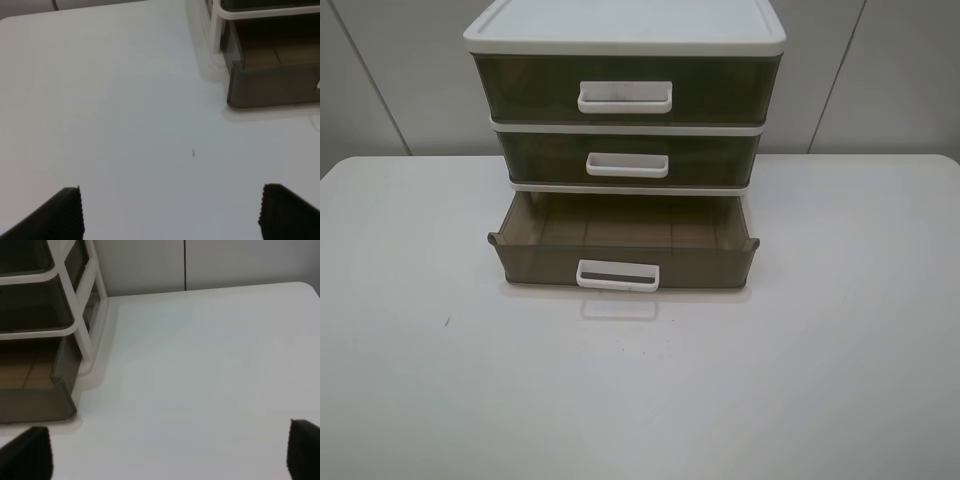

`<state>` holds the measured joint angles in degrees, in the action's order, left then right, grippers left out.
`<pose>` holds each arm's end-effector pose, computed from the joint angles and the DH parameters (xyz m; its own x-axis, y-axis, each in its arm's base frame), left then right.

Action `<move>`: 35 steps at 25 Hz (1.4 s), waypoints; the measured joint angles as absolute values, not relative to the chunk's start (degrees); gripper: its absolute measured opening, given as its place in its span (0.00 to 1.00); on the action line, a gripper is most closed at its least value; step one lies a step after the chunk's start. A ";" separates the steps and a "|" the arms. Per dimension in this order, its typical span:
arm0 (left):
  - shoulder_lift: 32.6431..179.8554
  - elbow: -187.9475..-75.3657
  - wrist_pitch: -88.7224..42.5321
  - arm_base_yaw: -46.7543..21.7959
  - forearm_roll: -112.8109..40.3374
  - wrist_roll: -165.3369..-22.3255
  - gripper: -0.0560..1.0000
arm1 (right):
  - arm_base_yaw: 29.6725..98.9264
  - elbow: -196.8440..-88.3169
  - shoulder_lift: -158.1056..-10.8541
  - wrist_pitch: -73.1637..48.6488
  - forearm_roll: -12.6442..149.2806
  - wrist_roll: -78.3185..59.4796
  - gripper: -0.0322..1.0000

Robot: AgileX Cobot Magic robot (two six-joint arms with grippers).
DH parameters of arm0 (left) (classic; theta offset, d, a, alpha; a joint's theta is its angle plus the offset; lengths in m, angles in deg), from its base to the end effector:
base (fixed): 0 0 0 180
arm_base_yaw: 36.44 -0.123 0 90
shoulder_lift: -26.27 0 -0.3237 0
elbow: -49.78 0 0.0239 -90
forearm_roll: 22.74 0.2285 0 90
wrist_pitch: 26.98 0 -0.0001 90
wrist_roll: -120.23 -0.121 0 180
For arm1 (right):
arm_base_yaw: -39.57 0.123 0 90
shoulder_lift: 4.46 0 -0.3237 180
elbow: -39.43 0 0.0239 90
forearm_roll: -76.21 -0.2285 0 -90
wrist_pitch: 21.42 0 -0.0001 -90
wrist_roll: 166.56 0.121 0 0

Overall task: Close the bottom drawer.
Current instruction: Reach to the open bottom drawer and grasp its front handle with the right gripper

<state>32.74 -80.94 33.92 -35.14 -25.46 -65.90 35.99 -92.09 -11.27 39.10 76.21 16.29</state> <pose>-0.0383 -0.0042 0.2536 -0.4414 0.0938 -0.8924 0.0971 0.9937 0.0564 -0.0382 0.0024 0.2584 -0.4309 0.0768 -0.8991 0.0840 0.9955 0.0448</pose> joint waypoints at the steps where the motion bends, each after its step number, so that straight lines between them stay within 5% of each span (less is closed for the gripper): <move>1: 32.74 -80.94 33.92 -35.14 -25.46 -65.90 0.73 | 35.99 -92.09 -11.27 39.10 76.21 16.29 0.83; 35: 32.74 -80.94 33.92 -35.14 -25.46 -65.90 0.73 | 35.99 -92.09 -11.27 39.10 76.21 16.29 0.83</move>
